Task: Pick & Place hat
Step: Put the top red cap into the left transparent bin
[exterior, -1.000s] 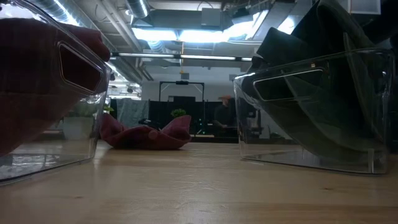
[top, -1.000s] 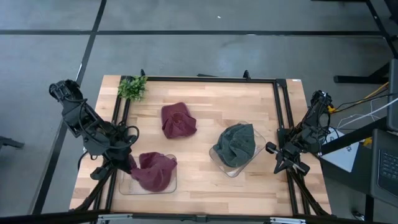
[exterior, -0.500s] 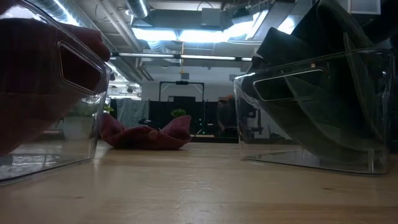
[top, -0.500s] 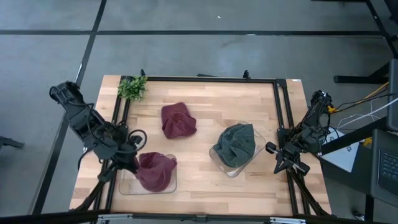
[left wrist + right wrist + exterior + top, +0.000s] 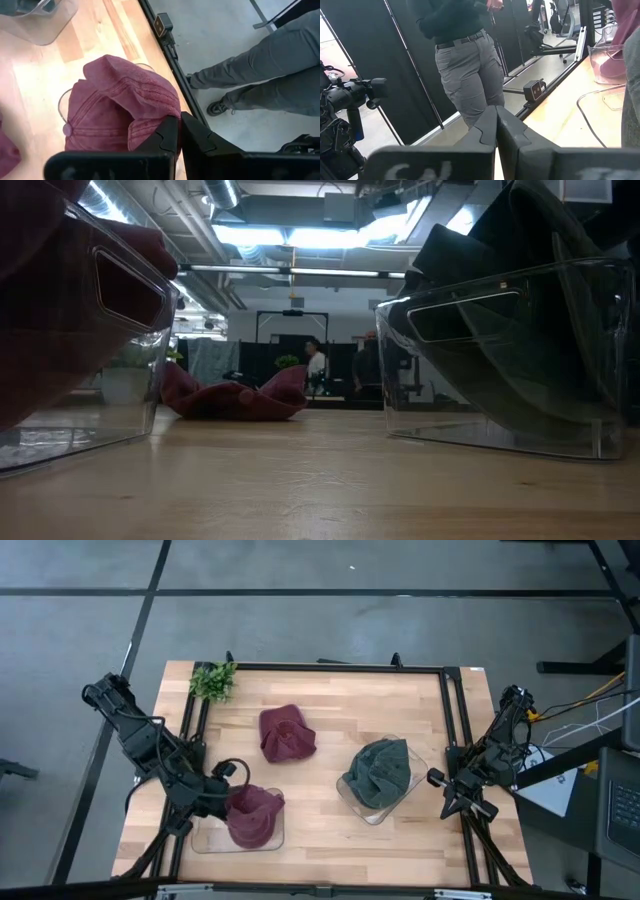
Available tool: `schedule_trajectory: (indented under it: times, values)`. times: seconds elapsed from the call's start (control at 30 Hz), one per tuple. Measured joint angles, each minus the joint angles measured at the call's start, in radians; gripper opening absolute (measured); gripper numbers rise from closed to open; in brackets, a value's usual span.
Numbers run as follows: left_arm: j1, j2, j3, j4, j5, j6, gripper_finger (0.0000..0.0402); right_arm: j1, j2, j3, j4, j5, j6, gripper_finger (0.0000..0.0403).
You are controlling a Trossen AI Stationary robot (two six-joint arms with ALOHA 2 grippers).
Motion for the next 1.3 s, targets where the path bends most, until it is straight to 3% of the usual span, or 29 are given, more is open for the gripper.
schedule_trajectory:
  times: [0.7, 1.1, 1.3]
  values:
    - [0.029, 0.081, -0.01, 0.043, -0.001, 0.06, 0.0004, 0.0, 0.0, 0.0, 0.0, 0.0, 0.0, 0.0006]
    - [0.087, 0.063, -0.198, 0.189, -0.014, 0.12, 0.0004, 0.0, 0.0, 0.0, 0.0, 0.0, 0.0, 0.0006]
    - [0.128, 0.062, -0.233, 0.192, -0.12, 0.177, 0.0005, 0.0, 0.0, 0.0, 0.0, 0.0, 0.0, 0.0006]
